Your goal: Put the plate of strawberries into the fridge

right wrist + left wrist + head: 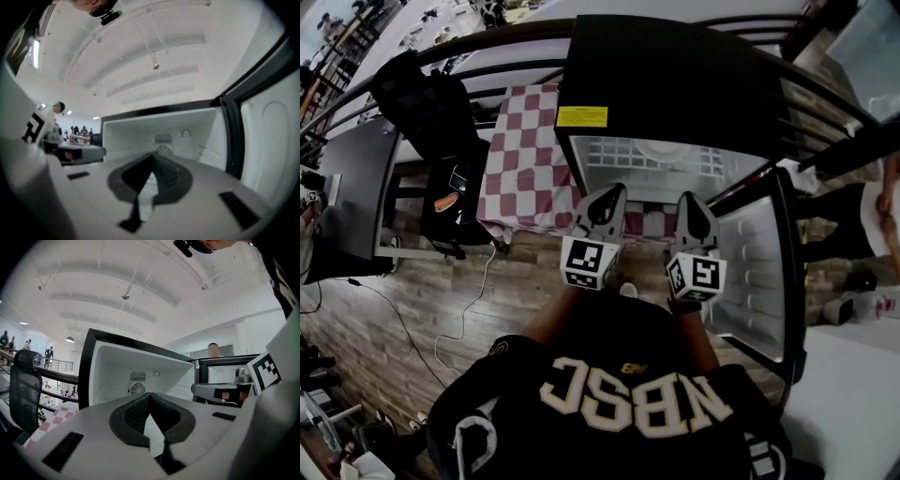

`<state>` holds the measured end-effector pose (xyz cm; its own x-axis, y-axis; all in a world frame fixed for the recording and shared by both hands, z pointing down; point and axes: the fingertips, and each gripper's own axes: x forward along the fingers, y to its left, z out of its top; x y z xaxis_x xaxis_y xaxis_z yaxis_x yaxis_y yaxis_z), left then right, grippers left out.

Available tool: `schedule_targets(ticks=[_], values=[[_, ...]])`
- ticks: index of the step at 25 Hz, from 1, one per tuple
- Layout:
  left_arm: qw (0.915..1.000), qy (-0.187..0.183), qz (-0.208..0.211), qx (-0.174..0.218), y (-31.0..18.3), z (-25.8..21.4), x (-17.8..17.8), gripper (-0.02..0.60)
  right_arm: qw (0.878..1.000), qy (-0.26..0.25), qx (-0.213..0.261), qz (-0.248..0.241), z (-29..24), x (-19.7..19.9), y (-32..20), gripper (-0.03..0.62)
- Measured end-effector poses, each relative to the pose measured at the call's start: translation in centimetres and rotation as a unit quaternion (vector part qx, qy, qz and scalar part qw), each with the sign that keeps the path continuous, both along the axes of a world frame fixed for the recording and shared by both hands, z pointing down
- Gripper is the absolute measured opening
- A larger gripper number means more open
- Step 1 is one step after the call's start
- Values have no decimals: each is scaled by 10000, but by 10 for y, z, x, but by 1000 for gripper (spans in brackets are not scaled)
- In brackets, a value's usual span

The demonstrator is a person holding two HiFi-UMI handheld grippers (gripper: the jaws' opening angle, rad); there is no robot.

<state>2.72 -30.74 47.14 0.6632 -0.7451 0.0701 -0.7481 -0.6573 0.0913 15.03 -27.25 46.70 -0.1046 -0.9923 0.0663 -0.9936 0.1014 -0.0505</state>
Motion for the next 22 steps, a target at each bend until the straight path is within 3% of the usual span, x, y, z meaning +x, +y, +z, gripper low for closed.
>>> schedule_targets(ticks=[22], values=[[9999,76,25,132,3,-6,6,15,9994,199,72,-262,-6,-22,0,20]])
